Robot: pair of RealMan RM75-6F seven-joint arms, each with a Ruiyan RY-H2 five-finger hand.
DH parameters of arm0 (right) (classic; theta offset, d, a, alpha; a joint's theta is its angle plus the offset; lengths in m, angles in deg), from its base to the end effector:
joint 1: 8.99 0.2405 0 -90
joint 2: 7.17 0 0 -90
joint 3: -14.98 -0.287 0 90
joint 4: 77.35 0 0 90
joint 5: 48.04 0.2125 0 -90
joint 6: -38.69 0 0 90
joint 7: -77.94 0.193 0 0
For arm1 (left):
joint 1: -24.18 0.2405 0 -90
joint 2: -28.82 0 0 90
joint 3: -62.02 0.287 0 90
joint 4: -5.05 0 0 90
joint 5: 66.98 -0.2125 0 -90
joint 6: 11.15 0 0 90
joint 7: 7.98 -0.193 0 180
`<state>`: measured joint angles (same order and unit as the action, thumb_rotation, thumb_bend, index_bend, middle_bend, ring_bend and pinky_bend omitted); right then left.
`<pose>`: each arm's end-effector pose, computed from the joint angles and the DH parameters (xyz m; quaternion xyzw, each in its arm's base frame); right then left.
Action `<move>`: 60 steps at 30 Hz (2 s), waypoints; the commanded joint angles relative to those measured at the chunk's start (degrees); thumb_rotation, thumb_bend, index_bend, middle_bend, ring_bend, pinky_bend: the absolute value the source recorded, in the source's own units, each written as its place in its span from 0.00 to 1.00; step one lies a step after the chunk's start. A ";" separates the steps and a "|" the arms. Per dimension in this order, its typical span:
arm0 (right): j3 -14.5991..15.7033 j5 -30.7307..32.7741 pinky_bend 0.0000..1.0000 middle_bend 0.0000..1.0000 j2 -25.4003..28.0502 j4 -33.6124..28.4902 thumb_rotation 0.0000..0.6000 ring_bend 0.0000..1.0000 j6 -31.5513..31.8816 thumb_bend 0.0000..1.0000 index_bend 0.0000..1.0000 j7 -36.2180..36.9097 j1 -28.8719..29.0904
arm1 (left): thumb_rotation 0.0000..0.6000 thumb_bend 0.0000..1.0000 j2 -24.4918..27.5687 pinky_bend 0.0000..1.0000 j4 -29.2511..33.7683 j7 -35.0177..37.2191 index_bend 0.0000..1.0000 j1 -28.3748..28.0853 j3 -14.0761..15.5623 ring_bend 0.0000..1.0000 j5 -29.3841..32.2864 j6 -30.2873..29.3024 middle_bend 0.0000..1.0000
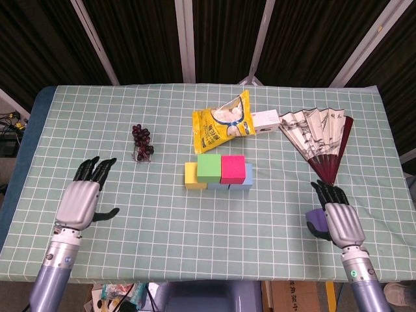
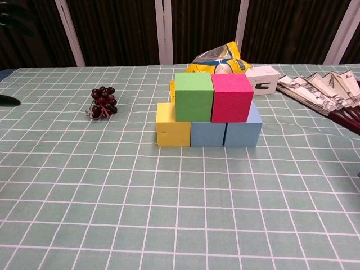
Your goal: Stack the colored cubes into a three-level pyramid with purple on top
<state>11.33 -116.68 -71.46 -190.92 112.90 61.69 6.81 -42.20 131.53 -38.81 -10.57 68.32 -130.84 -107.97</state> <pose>-0.2669 -0.2728 0.1131 0.6073 -0.4843 0.3552 0.5201 -0.1622 0.2936 0.1110 -0.6232 -0.4081 -0.4181 0.5199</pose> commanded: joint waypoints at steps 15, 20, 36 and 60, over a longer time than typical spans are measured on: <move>4.64 -2.02 0.00 0.02 2.76 5.63 1.00 0.00 -5.72 0.31 0.00 -8.08 1.25 | 1.00 0.10 4.34 0.00 -3.02 6.48 0.00 8.96 1.36 0.01 -11.64 0.68 0.08; 5.62 -2.15 0.00 0.02 2.24 7.15 1.00 0.00 -8.04 0.31 0.00 -8.67 1.77 | 1.00 0.09 5.03 0.00 -3.02 7.30 0.00 10.18 0.18 0.01 -12.43 1.50 0.08; 6.06 -4.62 0.00 0.10 -2.58 17.30 1.00 0.00 -11.16 0.31 0.00 -8.47 3.25 | 1.00 0.10 5.47 0.00 -3.77 7.79 0.00 12.97 -3.03 0.01 -13.71 5.20 0.08; 4.54 -5.57 0.00 0.40 -4.79 20.17 1.00 0.20 -9.82 0.31 0.01 -4.21 2.62 | 1.00 0.09 5.50 0.00 -3.24 7.94 0.00 15.71 -6.37 0.01 -14.01 9.05 0.08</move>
<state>16.08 -122.44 -76.24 -170.20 102.95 56.87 9.63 -36.72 128.27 -30.89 5.12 61.97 -144.86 -98.94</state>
